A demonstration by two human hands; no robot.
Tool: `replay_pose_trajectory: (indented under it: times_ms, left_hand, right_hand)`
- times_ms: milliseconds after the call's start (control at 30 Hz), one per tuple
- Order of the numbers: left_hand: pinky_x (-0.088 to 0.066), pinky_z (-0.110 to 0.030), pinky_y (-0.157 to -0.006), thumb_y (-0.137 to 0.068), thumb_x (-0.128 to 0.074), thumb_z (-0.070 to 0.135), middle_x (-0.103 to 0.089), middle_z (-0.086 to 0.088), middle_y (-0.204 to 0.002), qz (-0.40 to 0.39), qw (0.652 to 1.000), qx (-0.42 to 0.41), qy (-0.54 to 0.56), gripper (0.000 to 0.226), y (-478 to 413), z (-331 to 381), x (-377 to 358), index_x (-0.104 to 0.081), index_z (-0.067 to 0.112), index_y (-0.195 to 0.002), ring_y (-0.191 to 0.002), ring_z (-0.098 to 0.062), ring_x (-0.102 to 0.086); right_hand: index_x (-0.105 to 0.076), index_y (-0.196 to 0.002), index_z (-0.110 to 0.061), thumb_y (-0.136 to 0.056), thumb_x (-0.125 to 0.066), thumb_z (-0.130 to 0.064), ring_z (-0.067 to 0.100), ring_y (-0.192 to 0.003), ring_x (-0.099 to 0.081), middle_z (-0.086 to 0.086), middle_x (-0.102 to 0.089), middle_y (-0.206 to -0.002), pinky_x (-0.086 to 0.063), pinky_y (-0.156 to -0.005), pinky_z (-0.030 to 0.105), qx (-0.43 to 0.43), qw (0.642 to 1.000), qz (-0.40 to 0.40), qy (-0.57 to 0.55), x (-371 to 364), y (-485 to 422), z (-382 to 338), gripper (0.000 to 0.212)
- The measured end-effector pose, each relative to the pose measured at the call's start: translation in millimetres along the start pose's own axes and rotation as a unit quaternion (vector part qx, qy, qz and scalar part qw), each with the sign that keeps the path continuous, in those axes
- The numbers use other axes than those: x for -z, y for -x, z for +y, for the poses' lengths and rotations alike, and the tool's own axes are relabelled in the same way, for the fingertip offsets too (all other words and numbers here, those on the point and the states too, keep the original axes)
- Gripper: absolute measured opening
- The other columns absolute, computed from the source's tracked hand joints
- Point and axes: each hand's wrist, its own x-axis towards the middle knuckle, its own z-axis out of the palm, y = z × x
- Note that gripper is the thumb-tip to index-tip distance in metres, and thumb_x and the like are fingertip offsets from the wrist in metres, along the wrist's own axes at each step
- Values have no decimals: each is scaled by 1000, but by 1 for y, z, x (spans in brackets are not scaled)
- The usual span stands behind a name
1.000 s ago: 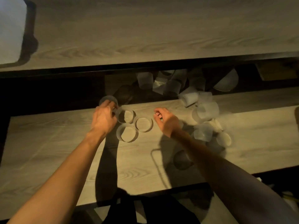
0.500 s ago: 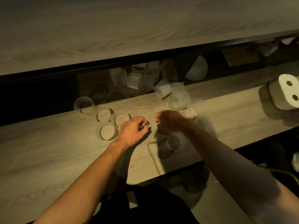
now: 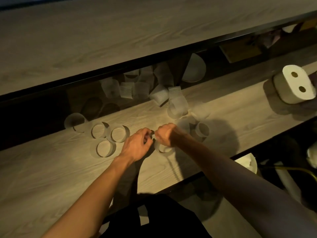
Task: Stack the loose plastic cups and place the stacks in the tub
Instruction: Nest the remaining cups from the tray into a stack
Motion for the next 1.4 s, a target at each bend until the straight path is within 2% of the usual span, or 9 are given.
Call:
replay_pose_trajectory:
  times_ms: [67, 333, 500, 633, 733, 867, 1100, 1200, 1400]
  left_hand:
    - [-50, -36, -81, -92, -57, 39, -62, 5, -114, -2, 1000, 11, -26, 32, 1, -1, 5, -52, 29, -122, -96, -19, -64]
    - [-53, -40, -83, -89, -62, 13, -64, -6, -111, 29, 992, 50, -113, 28, -5, -17, 18, -59, 19, -116, -98, -29, -64]
    - [-51, -39, -92, -87, -68, 28, -56, -3, -121, 81, 986, 17, -147, 40, -8, 0, 16, -60, 19, -124, -106, -25, -58]
    - [-44, -38, -92, -87, -62, 39, -55, -2, -119, 89, 988, -60, -112, 40, -19, 29, 3, -59, 19, -122, -107, -23, -56]
    - [-38, -36, -100, -83, -64, 52, -50, -2, -131, 48, 988, -95, -109, 62, -31, 51, -10, -50, 19, -133, -120, -22, -49]
    - [-27, -34, -111, -82, -69, 57, -44, -7, -146, 30, 984, -129, -120, 87, -44, 75, -27, -37, 14, -150, -133, -22, -39]
    - [-31, -35, -105, -92, -63, 44, -52, -5, -133, 6, 971, -139, -196, 65, -55, 85, -43, -41, 17, -146, -123, -22, -47]
    - [-38, -36, -99, -91, -64, 37, -50, -6, -129, -1, 972, -126, -200, 65, -51, 81, -39, -37, 20, -148, -115, -24, -52]
    - [-37, -37, -101, -88, -61, 34, -49, -7, -128, 0, 977, -89, -195, 82, -43, 71, -37, -18, 21, -156, -117, -25, -50]
  right_hand:
    - [-62, -119, -17, -102, -46, -31, 25, -107, -62, 7, -64, -115, -46, -89, 37, -49, 998, -21, -36, 7, -12, -5, 28]
    - [-61, -115, -25, -94, -58, -52, 16, -95, -57, -4, -62, -107, -46, -82, 31, -142, 966, 24, -215, 14, -26, -6, 34]
    - [-62, -104, -23, -101, -50, -40, 16, -87, -58, -2, -63, -98, -43, -75, 31, -217, 944, 137, -208, 19, -11, 11, 21]
    - [-65, -98, -12, -100, -53, -26, 19, -76, -60, 3, -64, -86, -50, -68, 36, -244, 884, 297, -266, 18, 0, 21, 18]
    - [-66, -102, -9, -98, -58, -17, 9, -69, -52, -6, -57, -81, -36, -61, 17, -259, 834, 371, -315, 19, 12, 25, 12]
    - [-65, -111, -14, -97, -61, -18, 8, -73, -54, -8, -60, -87, -44, -64, 25, -253, 826, 371, -342, 20, 24, 26, 16]
    - [-62, -122, -10, -88, -69, -22, 21, -107, -52, 10, -55, -119, -41, -87, 25, -365, 779, 444, -252, 15, 45, 30, 37]
    - [-53, -136, -9, -90, -69, -32, 24, -117, -48, 14, -50, -136, -43, -95, 32, -401, 793, 395, -233, 13, 41, 33, 54]
    - [-52, -139, -14, -93, -66, -39, 24, -116, -53, 10, -57, -130, -45, -97, 35, -377, 824, 337, -256, 2, 36, 34, 54]
